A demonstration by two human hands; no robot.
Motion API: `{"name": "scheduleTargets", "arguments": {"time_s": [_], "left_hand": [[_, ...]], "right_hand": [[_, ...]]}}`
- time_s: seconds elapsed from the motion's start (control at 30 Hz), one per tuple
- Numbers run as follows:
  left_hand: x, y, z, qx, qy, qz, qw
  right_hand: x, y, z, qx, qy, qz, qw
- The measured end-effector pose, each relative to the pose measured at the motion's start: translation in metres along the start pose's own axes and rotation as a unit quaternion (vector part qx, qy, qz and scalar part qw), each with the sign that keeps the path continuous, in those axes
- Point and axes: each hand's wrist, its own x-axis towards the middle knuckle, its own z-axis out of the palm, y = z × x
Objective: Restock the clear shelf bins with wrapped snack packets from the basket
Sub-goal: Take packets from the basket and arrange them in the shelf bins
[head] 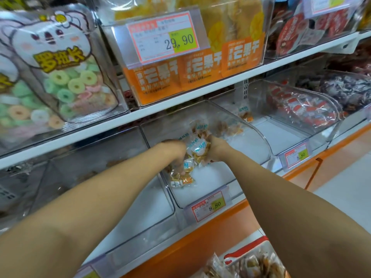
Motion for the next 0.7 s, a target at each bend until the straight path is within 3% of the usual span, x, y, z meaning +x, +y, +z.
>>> {"name": "scheduleTargets", "arguments": {"time_s": [0.1,0.27,0.43,0.7], "left_hand": [[-0.003,-0.004,0.004,0.016,-0.010,-0.027,0.999],[-0.008,-0.003,0.007,0.099,0.008,-0.068,0.993],[-0.005,0.005,0.010,0.072,-0.075,-0.046,0.994],[-0.002,0.000,0.010,0.030,-0.146,-0.068,0.986]], "right_hand": [[-0.002,-0.006,0.005,0.030,0.005,-0.002,1.000],[-0.005,-0.021,0.018,-0.019,-0.011,0.016,1.000],[-0.010,-0.024,0.020,-0.006,-0.055,0.041,0.998],[-0.024,-0.016,0.013,-0.053,-0.026,0.052,0.997]]}}
